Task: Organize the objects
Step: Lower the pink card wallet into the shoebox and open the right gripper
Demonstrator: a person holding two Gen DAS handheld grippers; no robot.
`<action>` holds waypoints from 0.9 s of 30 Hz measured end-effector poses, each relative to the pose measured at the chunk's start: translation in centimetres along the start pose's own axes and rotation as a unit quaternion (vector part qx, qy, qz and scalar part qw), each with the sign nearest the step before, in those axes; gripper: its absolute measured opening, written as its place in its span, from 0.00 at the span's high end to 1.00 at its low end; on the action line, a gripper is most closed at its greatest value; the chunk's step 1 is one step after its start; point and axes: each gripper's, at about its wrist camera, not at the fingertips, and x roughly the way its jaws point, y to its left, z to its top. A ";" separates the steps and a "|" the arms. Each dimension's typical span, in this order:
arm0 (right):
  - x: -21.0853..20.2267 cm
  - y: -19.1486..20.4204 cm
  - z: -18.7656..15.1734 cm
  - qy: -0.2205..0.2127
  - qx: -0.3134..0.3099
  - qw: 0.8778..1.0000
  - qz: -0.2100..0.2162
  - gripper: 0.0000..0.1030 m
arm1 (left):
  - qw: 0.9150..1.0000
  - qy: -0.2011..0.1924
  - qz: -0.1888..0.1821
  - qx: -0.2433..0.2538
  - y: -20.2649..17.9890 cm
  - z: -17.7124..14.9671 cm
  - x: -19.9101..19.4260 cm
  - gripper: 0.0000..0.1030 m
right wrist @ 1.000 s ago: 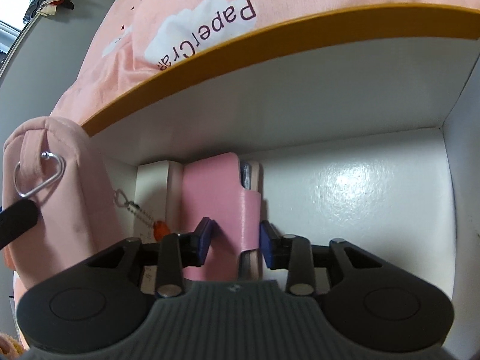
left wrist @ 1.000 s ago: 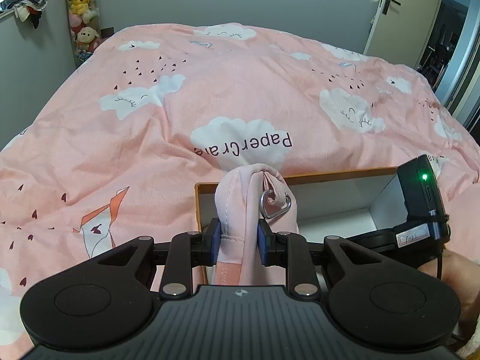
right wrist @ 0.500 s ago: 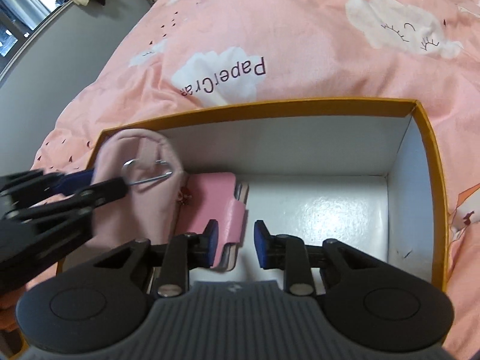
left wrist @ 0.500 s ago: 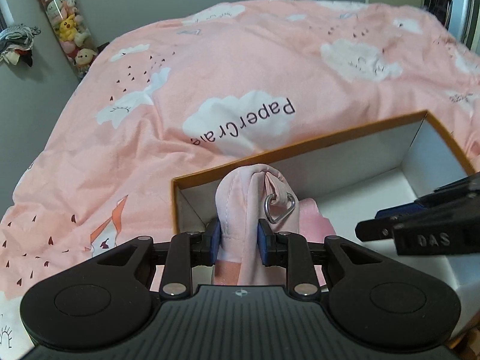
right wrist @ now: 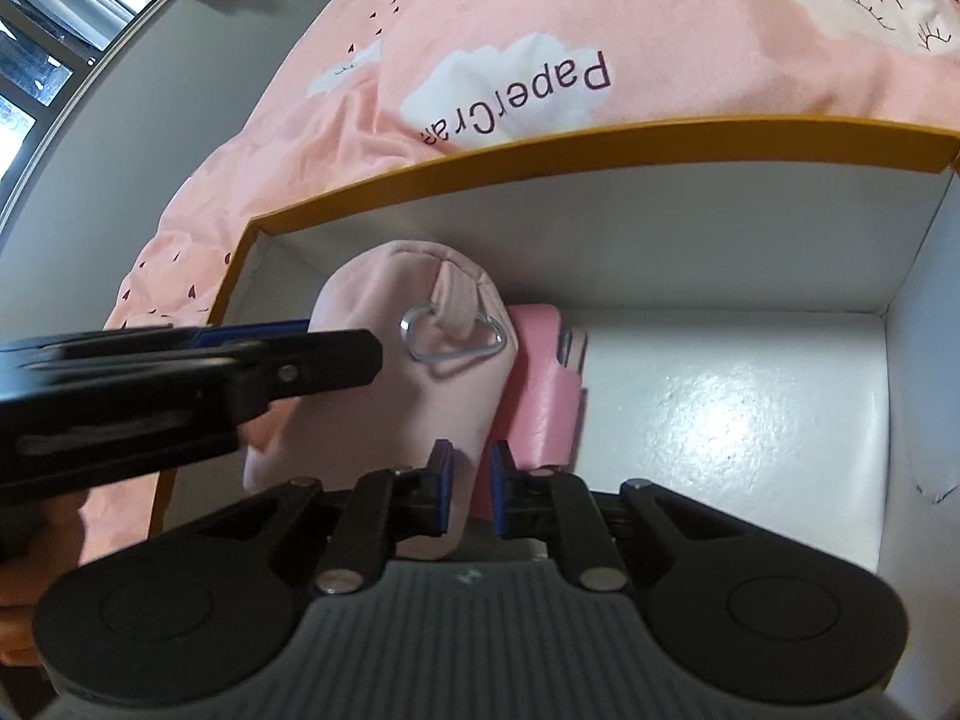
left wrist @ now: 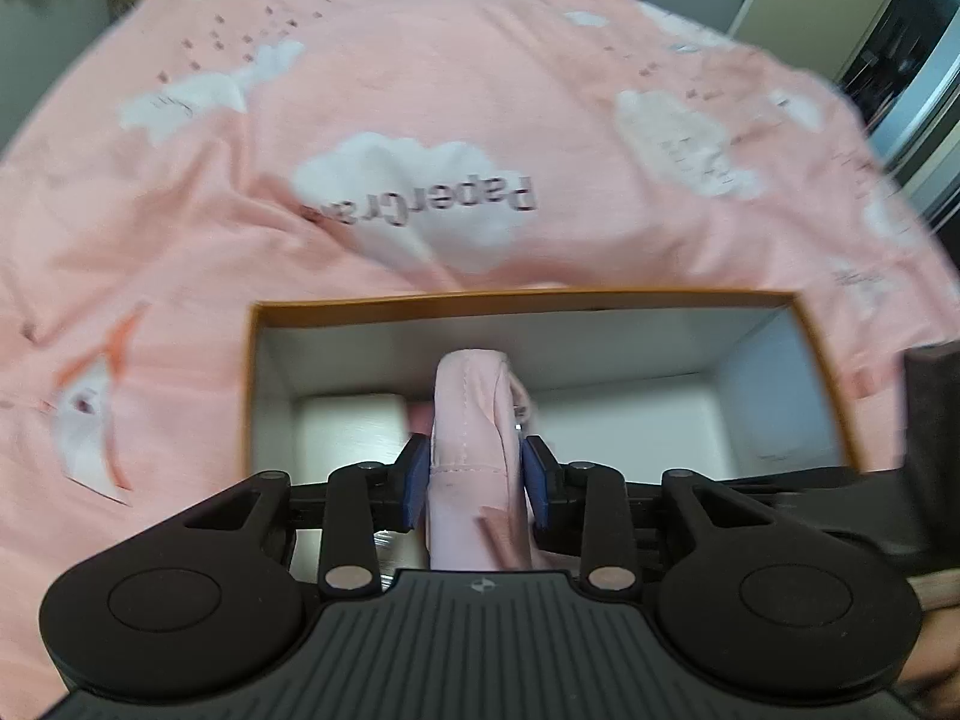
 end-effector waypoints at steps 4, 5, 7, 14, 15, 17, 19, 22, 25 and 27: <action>-0.9 -0.8 0.3 -0.008 0.011 1.000 -0.010 0.87 | 0.996 0.018 -0.081 -0.031 -0.1 0.1 0.3 0.64; -1.4 -0.9 0.4 -0.012 0.010 1.000 -0.018 0.87 | 0.996 0.017 -0.087 -0.030 -0.4 0.0 0.5 0.64; -2.5 -1.3 0.5 -0.023 0.002 0.999 -0.044 0.86 | 0.997 0.009 -0.079 -0.023 -0.8 0.0 0.6 0.65; -5.8 -2.2 0.8 -0.053 -0.010 0.995 -0.086 0.81 | 0.997 -0.006 -0.068 -0.019 -0.5 -0.4 0.3 0.65; -6.1 -2.3 0.9 -0.057 -0.003 0.994 -0.088 0.77 | 0.998 -0.009 -0.055 -0.013 -0.5 -0.5 0.2 0.65; -6.2 -2.5 1.1 -0.061 0.000 0.995 -0.085 0.68 | 0.999 -0.014 -0.034 -0.002 -0.3 -0.8 0.1 0.66; -5.9 -2.8 1.2 -0.057 0.010 0.995 -0.081 0.63 | 0.999 -0.014 -0.031 -0.001 0.1 -1.0 0.0 0.66; -5.3 -3.4 1.3 -0.044 0.030 0.996 -0.071 0.63 | 1.000 -0.015 -0.021 0.005 0.3 -1.3 -0.2 0.66; -5.5 -3.7 1.3 -0.057 0.058 0.994 -0.069 0.62 | 1.000 -0.023 -0.011 0.015 0.3 -1.5 -0.5 0.66; -5.6 -3.8 1.3 -0.061 0.056 0.994 -0.069 0.58 | 0.999 -0.023 -0.013 0.019 0.4 -1.6 -0.4 0.70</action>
